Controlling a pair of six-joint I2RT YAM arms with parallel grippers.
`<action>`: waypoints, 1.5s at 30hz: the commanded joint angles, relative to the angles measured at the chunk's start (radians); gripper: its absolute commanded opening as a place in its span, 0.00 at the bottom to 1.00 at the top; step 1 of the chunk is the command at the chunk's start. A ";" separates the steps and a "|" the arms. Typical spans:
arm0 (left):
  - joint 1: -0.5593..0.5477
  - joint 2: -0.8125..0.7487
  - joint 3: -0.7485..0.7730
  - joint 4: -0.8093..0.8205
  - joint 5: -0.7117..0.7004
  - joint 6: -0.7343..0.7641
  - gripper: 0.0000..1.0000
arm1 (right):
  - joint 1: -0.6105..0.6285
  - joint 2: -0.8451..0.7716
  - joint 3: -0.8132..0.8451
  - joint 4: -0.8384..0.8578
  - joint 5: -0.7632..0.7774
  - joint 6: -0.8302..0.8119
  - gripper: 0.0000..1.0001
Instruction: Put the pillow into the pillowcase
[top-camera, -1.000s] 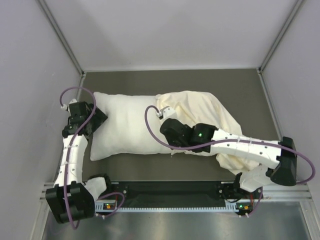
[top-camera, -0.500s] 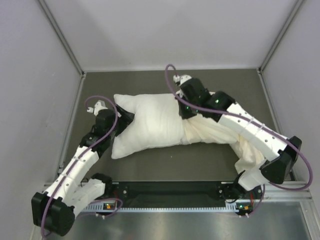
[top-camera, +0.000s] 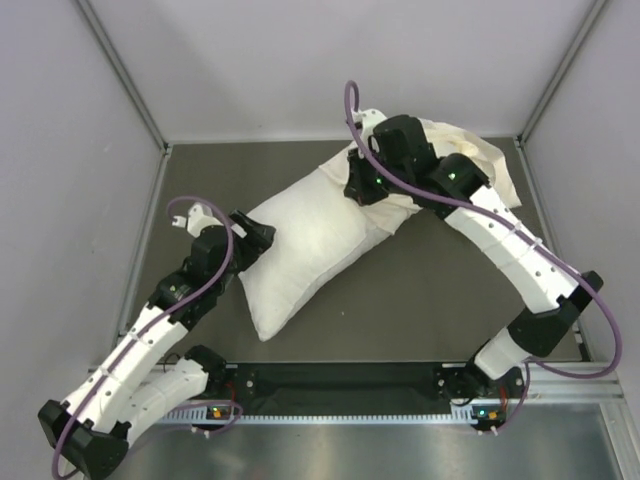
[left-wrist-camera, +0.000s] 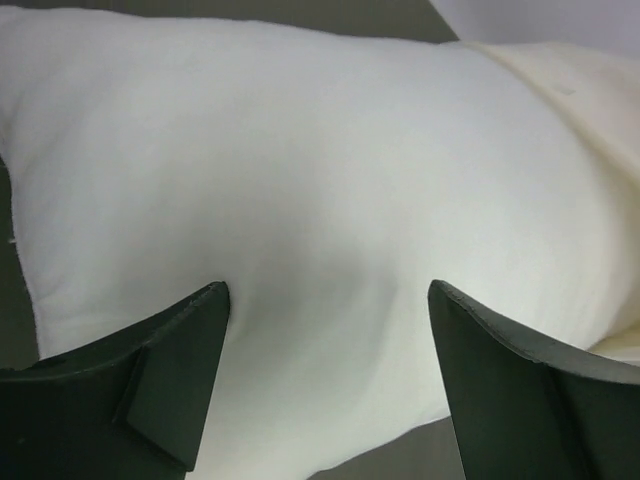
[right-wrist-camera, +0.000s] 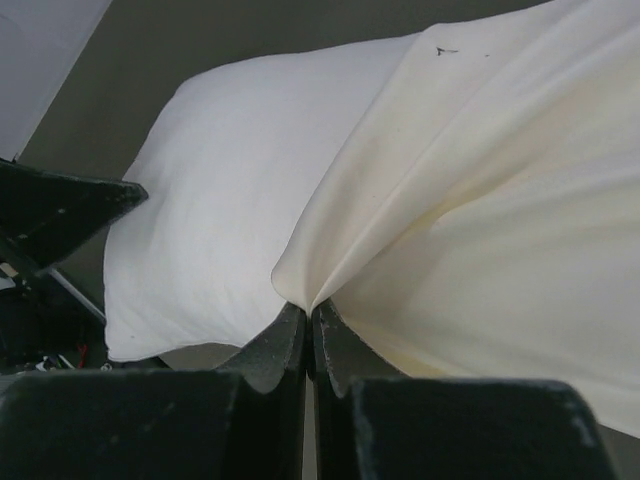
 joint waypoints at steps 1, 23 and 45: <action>-0.010 -0.030 0.069 0.023 -0.045 0.036 0.85 | 0.011 -0.133 -0.164 0.110 -0.039 0.020 0.00; -0.012 -0.030 0.124 -0.309 -0.165 0.188 0.99 | 0.184 -0.558 -1.043 0.216 0.470 0.281 0.77; -0.015 0.004 -0.210 -0.077 0.150 0.108 0.99 | 0.325 -0.257 -0.952 0.117 0.768 0.390 0.10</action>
